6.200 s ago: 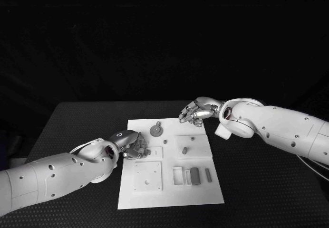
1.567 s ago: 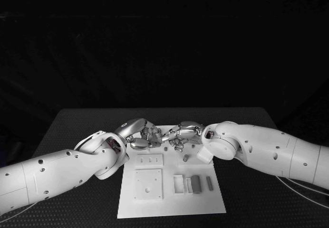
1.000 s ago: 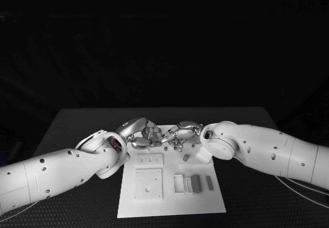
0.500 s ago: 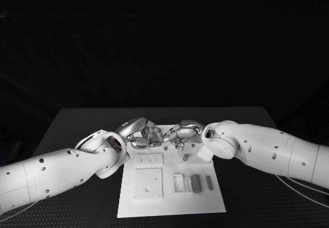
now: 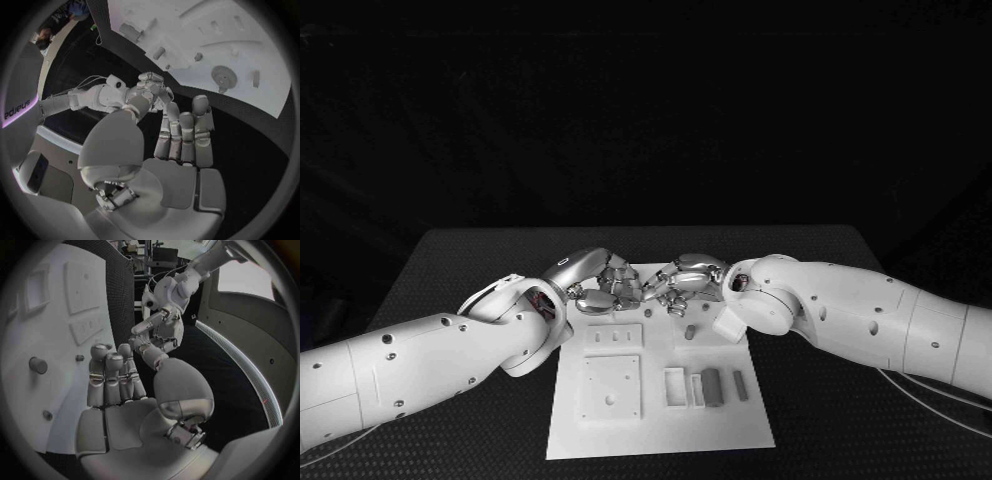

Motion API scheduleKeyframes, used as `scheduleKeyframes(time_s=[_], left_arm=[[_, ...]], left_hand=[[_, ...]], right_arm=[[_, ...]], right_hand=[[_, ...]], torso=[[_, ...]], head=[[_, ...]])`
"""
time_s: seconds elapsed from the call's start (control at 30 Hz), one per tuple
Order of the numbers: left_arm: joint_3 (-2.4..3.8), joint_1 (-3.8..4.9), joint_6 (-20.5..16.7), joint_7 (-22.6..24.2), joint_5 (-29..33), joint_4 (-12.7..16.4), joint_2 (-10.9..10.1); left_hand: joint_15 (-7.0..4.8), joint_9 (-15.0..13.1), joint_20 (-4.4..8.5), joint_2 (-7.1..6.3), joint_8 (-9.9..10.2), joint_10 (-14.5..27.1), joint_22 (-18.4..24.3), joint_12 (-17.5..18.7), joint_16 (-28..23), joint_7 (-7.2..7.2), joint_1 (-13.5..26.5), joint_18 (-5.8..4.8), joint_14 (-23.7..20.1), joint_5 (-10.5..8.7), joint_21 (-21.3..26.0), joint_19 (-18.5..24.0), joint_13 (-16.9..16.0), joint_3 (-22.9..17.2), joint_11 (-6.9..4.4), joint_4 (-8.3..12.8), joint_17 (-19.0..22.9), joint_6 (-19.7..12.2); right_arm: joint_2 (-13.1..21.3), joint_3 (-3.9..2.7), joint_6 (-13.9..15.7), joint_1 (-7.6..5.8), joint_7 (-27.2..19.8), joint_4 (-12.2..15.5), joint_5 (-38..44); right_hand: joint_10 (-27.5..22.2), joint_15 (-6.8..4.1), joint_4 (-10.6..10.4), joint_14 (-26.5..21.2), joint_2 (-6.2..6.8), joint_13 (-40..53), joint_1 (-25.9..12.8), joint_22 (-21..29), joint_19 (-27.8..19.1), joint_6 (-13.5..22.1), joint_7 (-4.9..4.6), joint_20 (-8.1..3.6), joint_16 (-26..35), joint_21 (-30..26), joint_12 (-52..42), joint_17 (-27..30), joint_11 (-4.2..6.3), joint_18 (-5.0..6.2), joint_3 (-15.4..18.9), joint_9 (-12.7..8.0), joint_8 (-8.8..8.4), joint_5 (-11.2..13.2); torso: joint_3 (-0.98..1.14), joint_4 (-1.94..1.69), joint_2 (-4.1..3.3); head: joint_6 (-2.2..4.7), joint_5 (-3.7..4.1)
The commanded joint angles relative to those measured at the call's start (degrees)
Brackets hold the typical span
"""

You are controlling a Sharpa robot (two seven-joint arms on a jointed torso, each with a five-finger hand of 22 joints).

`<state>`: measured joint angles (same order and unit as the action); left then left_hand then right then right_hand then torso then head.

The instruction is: Assemble the parts on the task board

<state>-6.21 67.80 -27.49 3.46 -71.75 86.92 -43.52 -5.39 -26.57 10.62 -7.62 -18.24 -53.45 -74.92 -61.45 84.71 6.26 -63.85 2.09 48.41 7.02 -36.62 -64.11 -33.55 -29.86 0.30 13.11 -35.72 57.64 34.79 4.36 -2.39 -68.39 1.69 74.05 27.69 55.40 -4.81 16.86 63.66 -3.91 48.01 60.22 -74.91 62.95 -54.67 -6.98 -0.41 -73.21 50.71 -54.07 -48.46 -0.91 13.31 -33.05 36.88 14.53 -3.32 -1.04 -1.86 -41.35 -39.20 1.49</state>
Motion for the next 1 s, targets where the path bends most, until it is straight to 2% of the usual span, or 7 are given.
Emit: scheduleKeyframes(time_s=[0.03,0.27,0.53,0.63,0.8,1.0], left_arm=[[0.02,0.09,-0.1,1.2,0.7,0.4,0.3],[0.02,0.09,-0.2,1.5,1.1,0.3,0.3],[0.02,0.1,-0.1,1.9,1.4,0.3,0.1],[0.02,0.1,-0.1,1.9,1.4,0.2,0.0],[0.01,0.11,-0.4,2.3,1.4,0.3,-0.1],[0.01,0.11,-0.7,2.7,1.4,0.3,-0.2]], left_hand=[[0.07,0.1,0.23,0.17,0.1,-0.4,-0.9,0.2,-0.2,0.32,0.2,1.47,0.5,0.17,0.3,-0.1,0.1,-0.3,0.15,0.0,0.1,-0.2],[0.11,0.2,0.21,0.06,0.2,-0.4,-0.9,0.2,-0.2,0.41,0.3,1.46,0.5,0.15,0.4,-0.1,0.1,-0.3,0.22,0.0,0.1,-0.4],[0.65,0.7,-0.19,-1.62,1.4,0.3,-0.8,0.6,-0.7,1.08,0.8,1.44,0.0,-0.87,1.1,0.4,0.3,0.3,0.86,0.1,0.4,-2.4],[0.82,1.0,-0.37,-2.35,2.1,0.5,-0.7,0.7,-0.9,1.23,0.8,1.5,-0.2,-0.84,1.4,0.6,0.4,0.6,1.0,0.3,0.5,-3.6],[1.03,1.9,-0.67,-3.58,3.9,1.0,-0.6,0.9,-1.2,1.26,0.9,1.56,-0.6,-0.35,2.1,0.9,0.6,1.5,1.1,0.8,0.7,-7.4],[0.97,2.4,-0.73,-4.72,5.2,1.3,-0.6,1.1,-1.4,0.71,0.8,1.46,-1.0,-0.13,2.7,1.0,0.8,1.7,0.77,0.5,0.9,-10.7]], right_arm=[[-0.3,-0.05,-1.0,0.04,-0.4,0.1,0.3],[-0.5,-0.05,-1.0,0.36,-0.1,-0.5,0.5],[-0.3,-0.05,-1.0,0.49,-0.7,-1.1,-3.7],[-0.2,-0.05,-1.0,0.54,-0.9,-1.2,-4.4],[-0.1,-0.05,-1.6,0.58,-1.1,-1.1,-5.0],[0.1,-0.05,-2.7,0.61,-1.2,-1.2,-5.2]], right_hand=[[0.4,-0.35,0.0,0.2,0.08,-0.1,0.6,-1.3,-0.1,-0.5,-0.11,-0.14,-0.3,0.3,-0.3,-0.1,0.01,1.69,-0.3,0.1,0.32,0.2],[0.8,-0.5,-0.1,0.5,-0.08,-0.1,1.0,-1.3,0.1,-1.0,0.07,-0.18,-0.5,0.6,-0.5,-0.2,0.19,1.69,-0.2,0.5,0.71,0.2],[1.2,-0.67,-0.1,0.8,-0.21,0.0,1.2,-1.3,0.2,-1.3,0.27,-0.24,-0.9,1.0,-0.8,-0.4,0.36,1.69,0.0,1.1,1.17,0.2],[1.3,-0.72,0.0,0.9,-0.23,0.0,1.3,-1.3,0.3,-1.4,0.33,-0.27,-1.0,1.1,-0.9,-0.4,0.43,1.69,0.1,1.4,1.31,0.2],[1.4,-0.79,0.0,1.0,-0.2,0.1,1.3,-1.3,0.3,-1.5,0.4,-0.33,-1.2,1.3,-1.1,-0.5,0.5,1.69,0.2,1.7,1.47,0.2],[1.5,-0.83,0.0,1.0,-0.19,0.1,1.4,-1.3,0.4,-1.5,0.44,-0.36,-1.3,1.4,-1.2,-0.6,0.54,1.69,0.2,1.9,1.55,0.2]], torso=[[-0.01,-0.01,0.0],[-0.02,-0.03,0.0],[0.01,-0.06,0.01],[0.03,-0.04,0.0],[0.02,0.01,-0.01],[0.02,0.0,-0.01]], head=[[0.02,0.05],[-0.01,0.14],[0.03,0.17],[0.05,0.13],[0.04,0.18],[0.05,0.24]])
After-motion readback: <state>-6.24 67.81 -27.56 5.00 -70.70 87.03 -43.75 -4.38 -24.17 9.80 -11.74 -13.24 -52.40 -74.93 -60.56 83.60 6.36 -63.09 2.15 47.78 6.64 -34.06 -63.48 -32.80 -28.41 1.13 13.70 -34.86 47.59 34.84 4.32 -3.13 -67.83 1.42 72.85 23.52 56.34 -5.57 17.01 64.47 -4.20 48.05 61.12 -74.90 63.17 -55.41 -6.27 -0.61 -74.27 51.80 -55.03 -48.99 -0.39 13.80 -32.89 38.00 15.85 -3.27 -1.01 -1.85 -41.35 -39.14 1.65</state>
